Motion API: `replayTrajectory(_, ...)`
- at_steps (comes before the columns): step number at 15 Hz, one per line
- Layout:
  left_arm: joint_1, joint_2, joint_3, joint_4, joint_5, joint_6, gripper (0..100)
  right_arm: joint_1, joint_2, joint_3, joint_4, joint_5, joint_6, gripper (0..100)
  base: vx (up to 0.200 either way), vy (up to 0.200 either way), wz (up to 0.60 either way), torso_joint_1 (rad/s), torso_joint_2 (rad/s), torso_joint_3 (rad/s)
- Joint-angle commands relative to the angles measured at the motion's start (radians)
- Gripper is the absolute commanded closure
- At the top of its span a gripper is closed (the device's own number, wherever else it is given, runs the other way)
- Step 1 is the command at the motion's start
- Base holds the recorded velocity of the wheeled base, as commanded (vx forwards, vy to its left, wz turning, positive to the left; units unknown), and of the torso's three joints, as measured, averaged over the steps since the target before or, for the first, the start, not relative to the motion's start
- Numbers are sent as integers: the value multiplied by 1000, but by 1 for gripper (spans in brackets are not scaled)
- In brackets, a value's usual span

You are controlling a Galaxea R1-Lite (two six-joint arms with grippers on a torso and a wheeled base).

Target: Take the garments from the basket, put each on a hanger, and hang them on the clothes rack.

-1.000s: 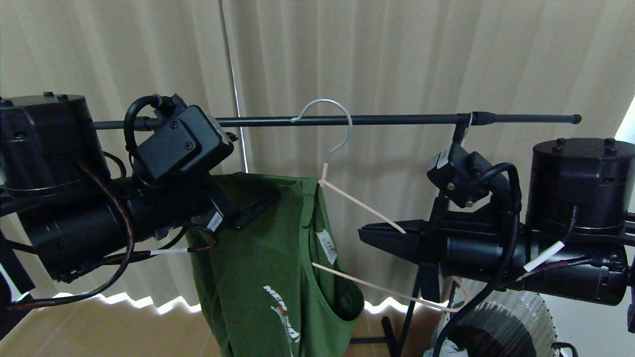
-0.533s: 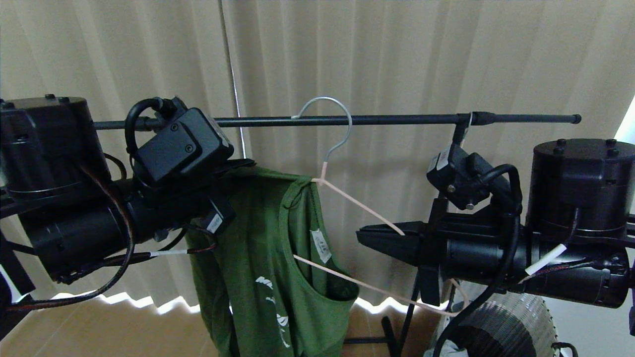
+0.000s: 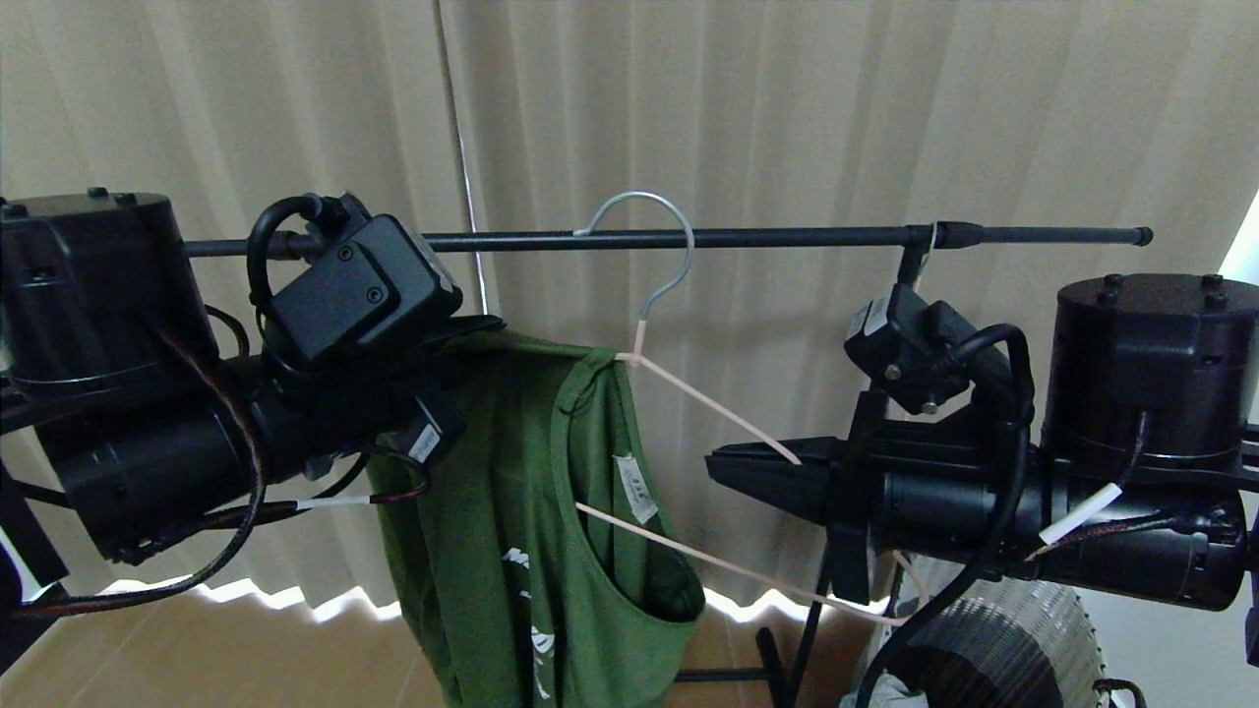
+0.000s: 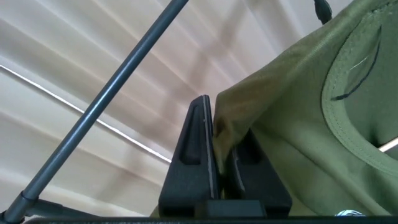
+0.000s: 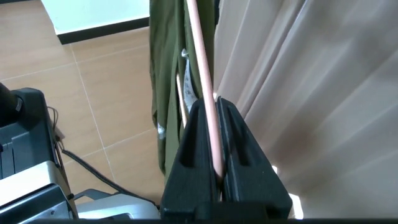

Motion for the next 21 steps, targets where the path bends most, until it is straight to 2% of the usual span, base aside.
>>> replayTrajectory(1, 0, -2, -1, 0, 2, -1, 100, 0, -1, 1, -1, 0, 1, 0, 0, 0, 0, 0, 0, 0)
replayTrajectory(3, 2, -2, -4, 0, 44, -4, 100, -3, 0, 1, -2, -3, 1, 0, 0, 0, 0, 0, 0, 0)
replayTrajectory(9, 6, 2, -4, 0, 321, -10, 100, -77, -1, 10, -35, -35, -5, 0, 0, 0, 0, 0, 0, 0)
replayTrajectory(11, 31, 5, -4, 0, 380, -10, 100, -78, -6, 10, -36, -69, -5, 0, 0, 0, 0, 0, 0, 0)
replayTrajectory(17, 121, 27, -2, 0, 407, -21, 100, -78, -40, 59, -36, -76, -7, 0, 0, 0, 0, 0, 0, 0)
replayTrajectory(21, 129, 31, -11, 0, 408, -98, 100, -61, -63, 91, -38, -72, -4, 0, 0, 0, 0, 0, 0, 0)
